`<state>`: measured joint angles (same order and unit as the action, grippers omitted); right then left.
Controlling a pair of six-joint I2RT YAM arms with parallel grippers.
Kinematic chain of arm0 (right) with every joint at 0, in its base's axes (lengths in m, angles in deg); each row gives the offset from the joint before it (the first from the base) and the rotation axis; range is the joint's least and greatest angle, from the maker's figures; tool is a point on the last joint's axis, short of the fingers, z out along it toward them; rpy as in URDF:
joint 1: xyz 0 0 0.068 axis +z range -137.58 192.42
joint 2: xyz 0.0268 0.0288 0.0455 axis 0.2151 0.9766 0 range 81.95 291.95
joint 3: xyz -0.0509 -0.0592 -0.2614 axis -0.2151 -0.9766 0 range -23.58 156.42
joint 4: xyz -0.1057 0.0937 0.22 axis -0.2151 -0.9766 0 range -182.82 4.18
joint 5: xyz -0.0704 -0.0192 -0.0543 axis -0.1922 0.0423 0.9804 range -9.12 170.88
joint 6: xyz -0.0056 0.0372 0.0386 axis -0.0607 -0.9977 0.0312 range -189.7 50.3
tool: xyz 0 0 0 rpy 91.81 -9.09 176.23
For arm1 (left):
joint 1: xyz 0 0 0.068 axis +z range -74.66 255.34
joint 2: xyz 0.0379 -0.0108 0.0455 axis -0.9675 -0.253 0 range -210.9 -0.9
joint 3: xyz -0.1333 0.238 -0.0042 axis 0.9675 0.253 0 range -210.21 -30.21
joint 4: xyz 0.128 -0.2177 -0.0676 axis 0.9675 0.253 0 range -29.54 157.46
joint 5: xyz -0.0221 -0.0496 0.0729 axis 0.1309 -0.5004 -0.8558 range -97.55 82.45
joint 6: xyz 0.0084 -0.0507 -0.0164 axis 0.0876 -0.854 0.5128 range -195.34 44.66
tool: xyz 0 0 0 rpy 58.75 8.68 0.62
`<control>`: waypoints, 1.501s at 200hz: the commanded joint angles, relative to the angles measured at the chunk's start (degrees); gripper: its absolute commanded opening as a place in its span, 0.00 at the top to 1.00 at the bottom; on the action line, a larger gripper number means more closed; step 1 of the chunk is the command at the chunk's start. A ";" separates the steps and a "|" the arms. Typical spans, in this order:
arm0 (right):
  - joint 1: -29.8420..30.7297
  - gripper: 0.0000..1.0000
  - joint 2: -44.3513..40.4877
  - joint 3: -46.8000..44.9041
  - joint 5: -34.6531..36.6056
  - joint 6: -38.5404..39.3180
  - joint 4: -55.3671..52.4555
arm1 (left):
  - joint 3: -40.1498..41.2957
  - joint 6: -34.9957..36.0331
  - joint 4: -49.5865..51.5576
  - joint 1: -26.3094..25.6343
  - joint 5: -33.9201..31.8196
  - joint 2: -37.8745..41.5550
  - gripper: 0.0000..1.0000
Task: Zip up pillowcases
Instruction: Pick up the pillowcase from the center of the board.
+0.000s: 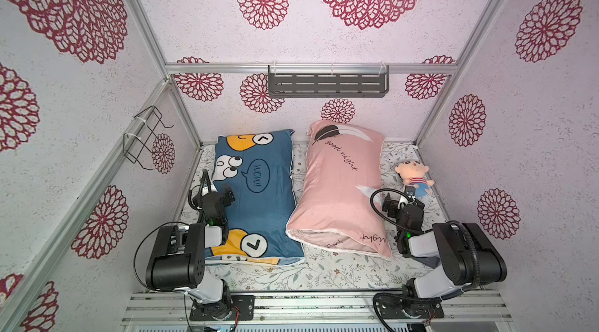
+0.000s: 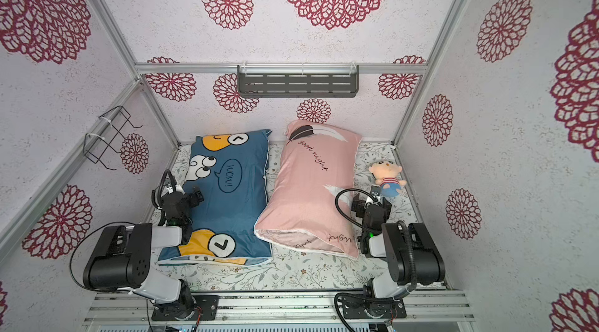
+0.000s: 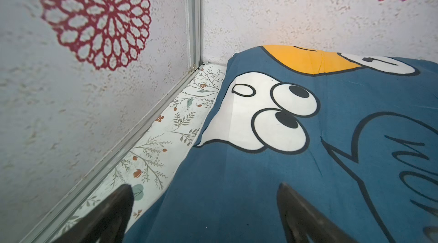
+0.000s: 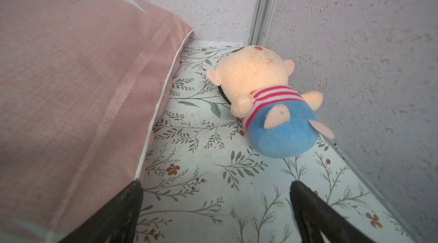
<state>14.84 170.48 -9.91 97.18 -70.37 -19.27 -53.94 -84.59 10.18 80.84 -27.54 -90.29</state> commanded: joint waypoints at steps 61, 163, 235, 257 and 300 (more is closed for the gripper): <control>-0.06 0.01 -0.55 1.16 -0.11 -1.18 1.57 | 0.06 0.39 -1.22 0.11 0.47 0.35 0.02; -0.92 0.01 -0.55 1.72 -1.60 -1.70 0.52 | -0.74 0.12 0.18 0.54 1.48 0.09 0.02; 0.98 0.03 -21.15 30.94 4.84 -7.99 -66.73 | -20.11 -5.39 43.28 -19.30 -9.63 25.61 0.02; 2.86 0.02 -28.73 33.68 -1.86 -17.79 -84.96 | -28.60 -13.20 52.44 -29.95 -5.12 23.50 0.00; 5.99 0.05 -38.83 34.04 -16.94 -27.94 -111.66 | -43.12 -19.73 57.46 -47.65 10.06 6.26 0.04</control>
<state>18.93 134.42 24.27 91.01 -89.91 -106.44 -93.43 -98.17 56.77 39.95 -28.28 -74.07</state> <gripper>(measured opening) 0.959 0.970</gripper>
